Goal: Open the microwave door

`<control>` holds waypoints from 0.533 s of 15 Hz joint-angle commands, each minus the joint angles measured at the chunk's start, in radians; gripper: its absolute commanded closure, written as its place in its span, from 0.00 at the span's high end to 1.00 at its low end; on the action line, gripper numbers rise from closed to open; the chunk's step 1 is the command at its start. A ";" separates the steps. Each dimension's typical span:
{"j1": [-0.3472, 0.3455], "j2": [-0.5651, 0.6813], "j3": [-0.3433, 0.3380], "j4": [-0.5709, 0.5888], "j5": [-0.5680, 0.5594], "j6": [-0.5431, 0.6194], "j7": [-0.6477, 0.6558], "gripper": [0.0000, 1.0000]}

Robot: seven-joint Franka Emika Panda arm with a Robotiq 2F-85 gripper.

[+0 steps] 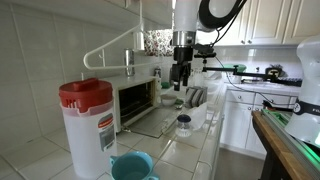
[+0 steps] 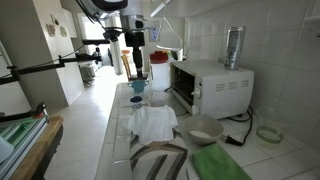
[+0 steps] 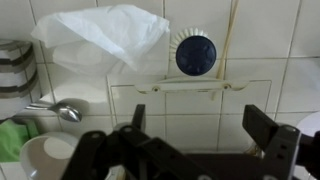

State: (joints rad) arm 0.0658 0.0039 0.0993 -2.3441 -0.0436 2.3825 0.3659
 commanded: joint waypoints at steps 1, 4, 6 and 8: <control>0.007 0.004 -0.006 0.007 0.032 -0.004 -0.036 1.00; 0.007 0.000 -0.007 0.001 0.001 -0.003 -0.003 1.00; 0.007 0.000 -0.007 0.001 0.001 -0.003 -0.003 1.00; 0.007 0.000 -0.007 0.001 0.001 -0.003 -0.003 1.00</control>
State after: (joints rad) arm 0.0659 0.0041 0.0994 -2.3441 -0.0432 2.3823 0.3642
